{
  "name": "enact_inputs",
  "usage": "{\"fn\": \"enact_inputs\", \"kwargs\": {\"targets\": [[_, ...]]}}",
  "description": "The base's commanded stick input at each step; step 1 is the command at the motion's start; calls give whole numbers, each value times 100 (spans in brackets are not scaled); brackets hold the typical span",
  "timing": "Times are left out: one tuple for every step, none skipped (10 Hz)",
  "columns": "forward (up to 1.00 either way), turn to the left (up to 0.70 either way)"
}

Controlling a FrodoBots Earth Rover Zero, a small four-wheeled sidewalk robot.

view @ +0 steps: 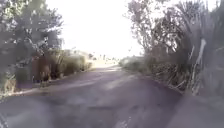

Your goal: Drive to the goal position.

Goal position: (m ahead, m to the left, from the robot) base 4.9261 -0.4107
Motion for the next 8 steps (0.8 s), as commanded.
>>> {"fn": "enact_inputs", "kwargs": {"targets": [[85,0],[85,0],[85,0],[85,0],[85,0],[85,0],[85,0],[85,0]]}}
